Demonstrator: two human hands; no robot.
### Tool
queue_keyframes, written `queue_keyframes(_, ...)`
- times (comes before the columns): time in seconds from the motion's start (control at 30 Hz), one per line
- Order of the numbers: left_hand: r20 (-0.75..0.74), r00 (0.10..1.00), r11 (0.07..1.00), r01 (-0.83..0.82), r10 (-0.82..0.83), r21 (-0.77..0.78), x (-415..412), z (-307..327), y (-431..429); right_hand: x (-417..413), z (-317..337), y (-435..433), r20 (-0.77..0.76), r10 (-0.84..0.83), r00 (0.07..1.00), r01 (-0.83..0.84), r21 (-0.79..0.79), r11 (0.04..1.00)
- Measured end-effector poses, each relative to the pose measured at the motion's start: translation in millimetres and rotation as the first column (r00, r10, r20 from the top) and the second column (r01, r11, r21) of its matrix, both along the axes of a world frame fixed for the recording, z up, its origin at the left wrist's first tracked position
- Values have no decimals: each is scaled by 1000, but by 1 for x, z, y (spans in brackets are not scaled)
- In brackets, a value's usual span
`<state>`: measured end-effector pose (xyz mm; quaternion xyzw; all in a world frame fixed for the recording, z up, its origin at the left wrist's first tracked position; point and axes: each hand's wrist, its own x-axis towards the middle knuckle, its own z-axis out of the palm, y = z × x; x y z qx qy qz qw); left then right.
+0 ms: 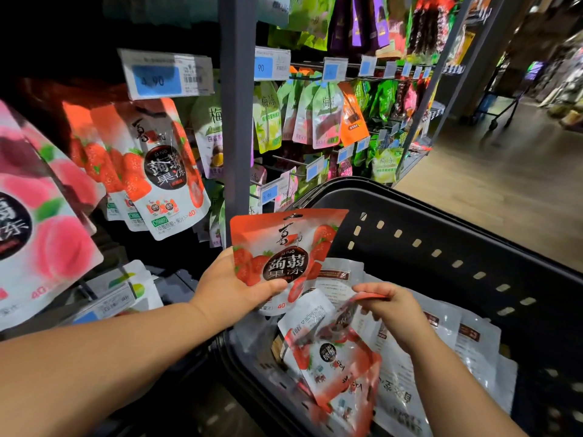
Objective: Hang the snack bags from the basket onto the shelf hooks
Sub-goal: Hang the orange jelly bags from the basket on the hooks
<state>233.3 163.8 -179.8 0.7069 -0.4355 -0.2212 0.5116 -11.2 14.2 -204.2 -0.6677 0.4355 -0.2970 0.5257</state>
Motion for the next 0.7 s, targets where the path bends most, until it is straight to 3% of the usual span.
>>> queue_keyframes(0.2,-8,1000,1000,12,-12,-9,-2,0,0,-4,-4,-4,-91,-98,991,73,-251,965)
queue_keyframes(0.37,26,1000,1000,-1,1,13,-1,0,-1,2,-12,6,25,-76,997,77,-25,997)
queue_keyframes(0.53,21,1000,1000,-11,11,18,-3,2,1,9,-20,11,-15,-76,997,75,-26,997)
queue_keyframes(0.7,-21,1000,1000,7,-7,4,-4,2,2,5,-18,9,91,-152,984,158,-55,986)
